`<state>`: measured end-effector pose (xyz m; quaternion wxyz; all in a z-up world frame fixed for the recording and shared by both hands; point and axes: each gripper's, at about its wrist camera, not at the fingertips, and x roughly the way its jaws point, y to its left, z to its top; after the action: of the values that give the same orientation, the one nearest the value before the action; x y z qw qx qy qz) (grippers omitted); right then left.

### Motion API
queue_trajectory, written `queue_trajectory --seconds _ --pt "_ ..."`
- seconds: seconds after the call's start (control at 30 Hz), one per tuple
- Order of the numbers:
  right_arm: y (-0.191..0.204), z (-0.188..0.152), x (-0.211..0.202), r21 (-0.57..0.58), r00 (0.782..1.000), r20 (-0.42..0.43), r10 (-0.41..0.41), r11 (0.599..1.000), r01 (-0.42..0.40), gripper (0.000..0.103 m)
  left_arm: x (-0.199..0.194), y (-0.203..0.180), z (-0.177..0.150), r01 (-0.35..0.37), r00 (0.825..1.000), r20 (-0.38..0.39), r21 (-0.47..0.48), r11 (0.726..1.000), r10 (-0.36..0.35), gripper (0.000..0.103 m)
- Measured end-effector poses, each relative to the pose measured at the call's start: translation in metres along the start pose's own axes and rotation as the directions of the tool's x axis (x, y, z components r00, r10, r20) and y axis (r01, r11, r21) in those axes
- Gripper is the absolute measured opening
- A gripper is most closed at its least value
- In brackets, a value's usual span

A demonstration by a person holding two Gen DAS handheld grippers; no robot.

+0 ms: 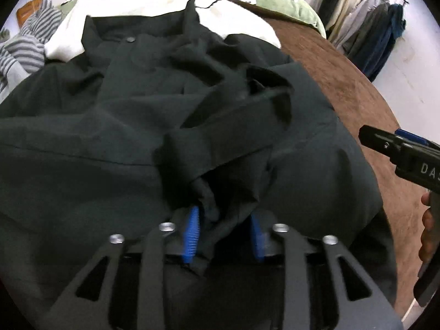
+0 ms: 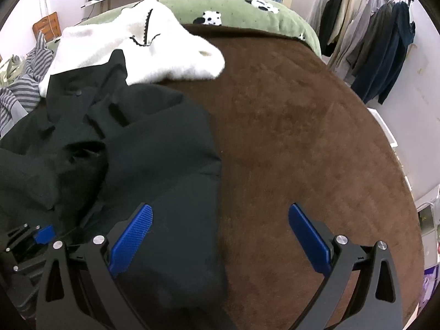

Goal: Fold large clothes
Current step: 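Lay the sleeve across the jacket body and open the left tool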

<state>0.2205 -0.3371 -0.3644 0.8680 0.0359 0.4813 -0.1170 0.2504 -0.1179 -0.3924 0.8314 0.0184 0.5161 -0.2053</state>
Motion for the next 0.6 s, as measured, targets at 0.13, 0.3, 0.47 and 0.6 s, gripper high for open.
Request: queue_trajectory --seconds 0.13,0.3,0.47,0.6 --pt "0.001 0.001 0.002 -0.001 1.000 0.002 0.009 1.000 -0.009 0.098 0.005 -0.016 -0.001 -0.030 1.000 0.001 0.092 0.995 0.030 0.093" --pt "0.002 0.006 -0.001 -0.001 1.000 0.004 0.012 1.000 -0.012 0.098 0.000 -0.016 0.001 -0.038 0.999 0.010 0.068 0.997 0.038 0.096" --pt "0.004 0.012 -0.013 0.003 1.000 0.003 0.023 1.000 -0.023 0.098 -0.030 0.003 -0.004 -0.024 0.998 0.055 0.032 0.999 0.022 0.096" --pt "0.015 0.020 -0.031 0.013 0.998 0.007 0.068 0.998 -0.069 0.098 -0.062 0.024 -0.007 -0.056 0.995 0.082 0.042 0.998 0.053 0.096"
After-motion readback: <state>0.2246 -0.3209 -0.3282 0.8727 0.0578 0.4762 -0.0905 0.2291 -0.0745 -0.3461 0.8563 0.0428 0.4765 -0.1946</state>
